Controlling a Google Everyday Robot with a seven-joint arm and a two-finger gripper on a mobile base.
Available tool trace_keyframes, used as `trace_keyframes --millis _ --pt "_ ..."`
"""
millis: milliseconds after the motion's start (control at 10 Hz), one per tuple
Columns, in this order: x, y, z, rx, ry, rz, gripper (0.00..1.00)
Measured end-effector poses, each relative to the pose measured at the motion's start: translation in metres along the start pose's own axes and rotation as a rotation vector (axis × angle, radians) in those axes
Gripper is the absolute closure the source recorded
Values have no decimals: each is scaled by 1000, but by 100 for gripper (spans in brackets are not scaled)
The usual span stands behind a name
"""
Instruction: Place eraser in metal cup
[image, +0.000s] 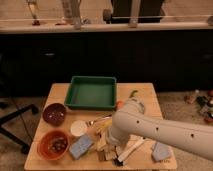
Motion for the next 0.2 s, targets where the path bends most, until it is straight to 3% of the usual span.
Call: trace_keyframes --millis 200 --pt "1 -2 0 -1 -18 5 20"
